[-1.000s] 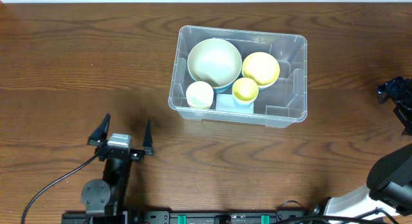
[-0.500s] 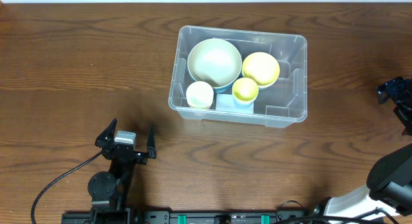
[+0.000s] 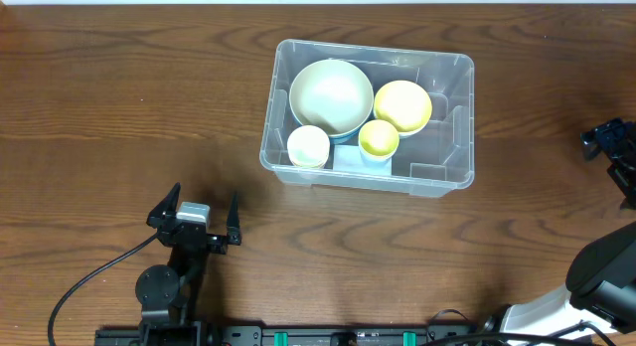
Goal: Pack container
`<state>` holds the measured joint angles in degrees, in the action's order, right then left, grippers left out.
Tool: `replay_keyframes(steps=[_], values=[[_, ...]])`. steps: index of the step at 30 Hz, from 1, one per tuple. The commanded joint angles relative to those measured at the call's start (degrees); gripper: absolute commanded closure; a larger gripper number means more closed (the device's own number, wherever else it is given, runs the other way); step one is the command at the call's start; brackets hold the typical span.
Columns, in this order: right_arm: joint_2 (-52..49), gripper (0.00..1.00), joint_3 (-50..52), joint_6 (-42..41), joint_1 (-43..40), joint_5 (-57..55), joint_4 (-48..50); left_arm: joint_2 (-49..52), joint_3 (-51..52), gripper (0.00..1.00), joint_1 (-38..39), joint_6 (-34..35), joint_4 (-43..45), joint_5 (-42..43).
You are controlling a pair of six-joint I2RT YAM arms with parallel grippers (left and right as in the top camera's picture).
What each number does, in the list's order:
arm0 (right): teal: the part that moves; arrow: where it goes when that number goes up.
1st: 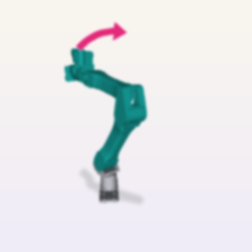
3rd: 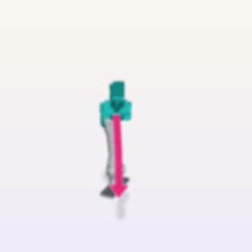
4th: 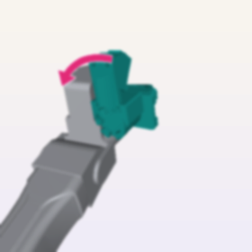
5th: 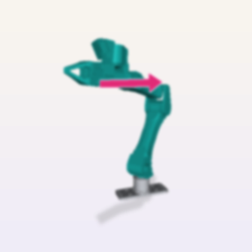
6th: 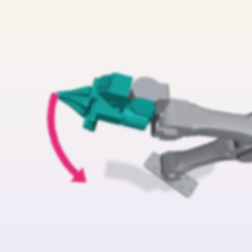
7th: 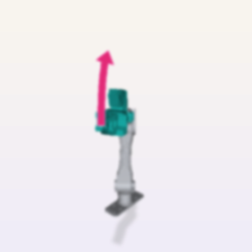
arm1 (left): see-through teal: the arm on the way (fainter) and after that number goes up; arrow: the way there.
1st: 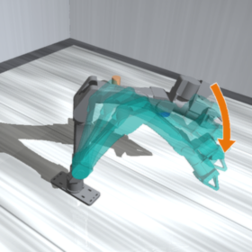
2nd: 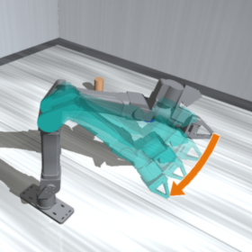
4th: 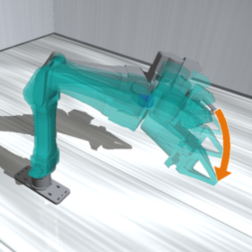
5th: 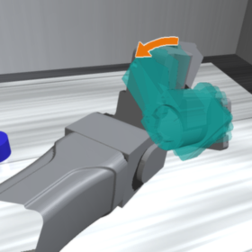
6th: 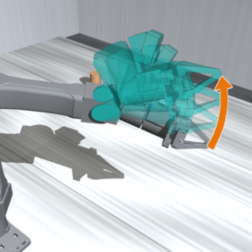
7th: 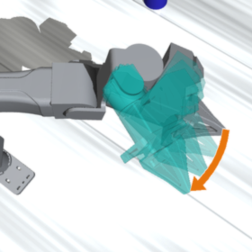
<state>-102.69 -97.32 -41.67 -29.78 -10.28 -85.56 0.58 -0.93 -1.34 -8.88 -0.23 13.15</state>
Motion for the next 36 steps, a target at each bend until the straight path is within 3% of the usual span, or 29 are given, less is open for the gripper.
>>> replay_keyframes(steps=[1, 20, 26, 36], values=[[-0.1, 0.01, 0.1, -0.7, -0.3, -0.6, 0.1, -0.3, 0.7, 0.02, -0.2, -0.3, -2.6, 0.8], [2.1, 0.01, 0.1, -0.7, 0.3, -0.6, 0.1, -0.3, 0.7, 0.02, -0.2, -0.3, -2.6, 0.8], [14.1, 0.01, 0.2, -0.7, 4.6, -0.6, 0.1, -0.3, 0.7, 0.02, -0.2, -0.3, -2.6, 0.8], [40.5, 0.01, 0.2, -0.7, 27.3, -0.6, 0.0, -0.3, 0.7, 0.02, -0.2, -0.3, -2.5, 0.8]])
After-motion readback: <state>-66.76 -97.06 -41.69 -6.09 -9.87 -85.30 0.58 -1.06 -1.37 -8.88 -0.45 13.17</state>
